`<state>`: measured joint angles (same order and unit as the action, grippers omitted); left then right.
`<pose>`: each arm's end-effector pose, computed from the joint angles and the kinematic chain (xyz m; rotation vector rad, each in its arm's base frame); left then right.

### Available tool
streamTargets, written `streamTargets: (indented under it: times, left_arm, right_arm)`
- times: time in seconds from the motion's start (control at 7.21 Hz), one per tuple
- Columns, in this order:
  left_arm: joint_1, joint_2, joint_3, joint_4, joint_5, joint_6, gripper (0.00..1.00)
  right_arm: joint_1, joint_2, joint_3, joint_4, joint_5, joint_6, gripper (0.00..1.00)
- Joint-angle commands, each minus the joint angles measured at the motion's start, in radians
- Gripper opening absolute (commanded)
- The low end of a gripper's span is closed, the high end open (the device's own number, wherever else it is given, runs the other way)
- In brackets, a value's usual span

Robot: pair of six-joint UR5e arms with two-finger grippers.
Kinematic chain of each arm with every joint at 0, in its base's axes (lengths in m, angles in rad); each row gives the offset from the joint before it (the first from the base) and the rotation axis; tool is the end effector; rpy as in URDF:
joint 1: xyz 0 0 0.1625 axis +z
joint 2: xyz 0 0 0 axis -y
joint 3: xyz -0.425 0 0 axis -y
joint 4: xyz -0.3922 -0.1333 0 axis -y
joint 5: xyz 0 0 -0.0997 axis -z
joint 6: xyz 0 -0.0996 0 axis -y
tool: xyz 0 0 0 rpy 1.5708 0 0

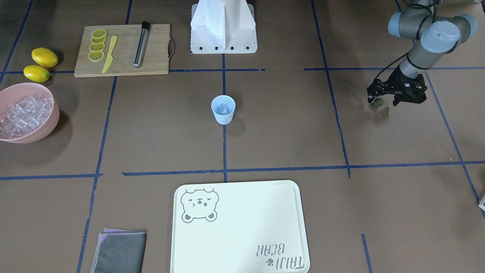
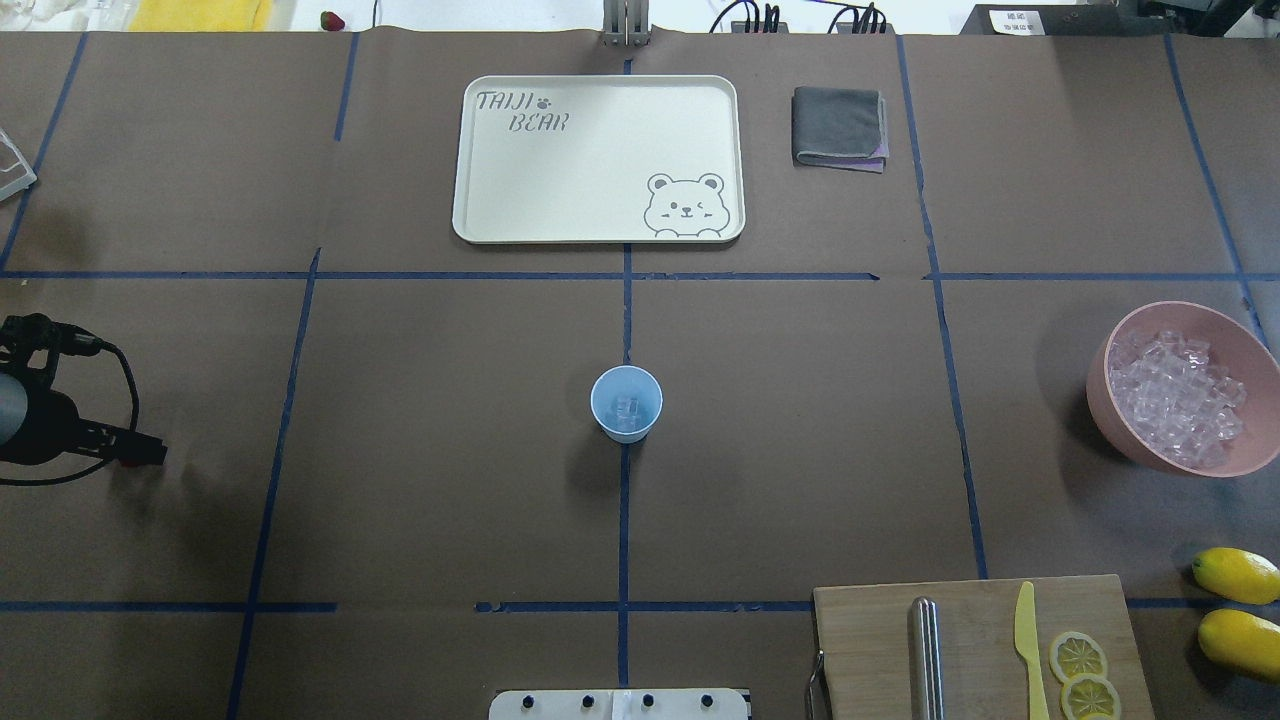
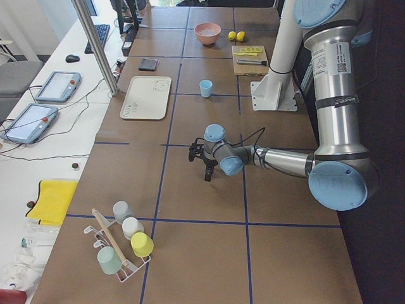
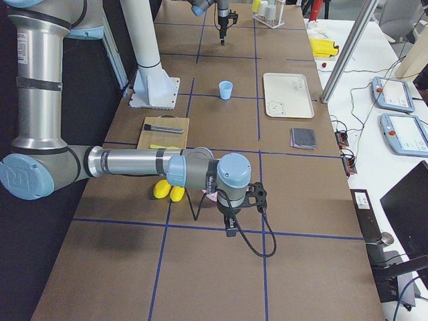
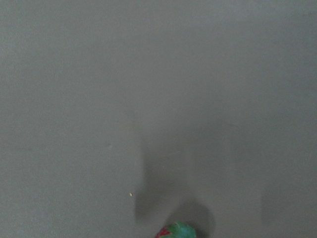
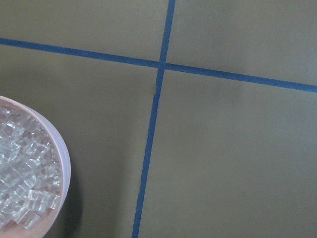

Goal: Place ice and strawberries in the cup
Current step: 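Lower the left gripper onto the strawberry and close on it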

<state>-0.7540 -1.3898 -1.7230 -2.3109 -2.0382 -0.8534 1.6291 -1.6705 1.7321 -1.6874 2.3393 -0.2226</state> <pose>0.2668 -0.3719 0.5941 0.1368 0.8174 0.1317 0.0899 -0.4403 0.6382 0.0558 -0.7687 -0.1350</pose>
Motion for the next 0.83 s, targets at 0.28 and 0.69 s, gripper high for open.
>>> streamTargets:
  times: [0.28, 0.69]
  left_arm:
    - [0.004, 0.000, 0.008, -0.024, -0.007, -0.004, 0.99]
    - [0.007, 0.000, 0.000, -0.024, 0.000, -0.004, 0.98]
  right_arm:
    - [0.000, 0.000, 0.001, 0.000, 0.000, 0.000, 0.99]
    - [0.000, 0.000, 0.000, 0.000, 0.000, 0.000, 0.99]
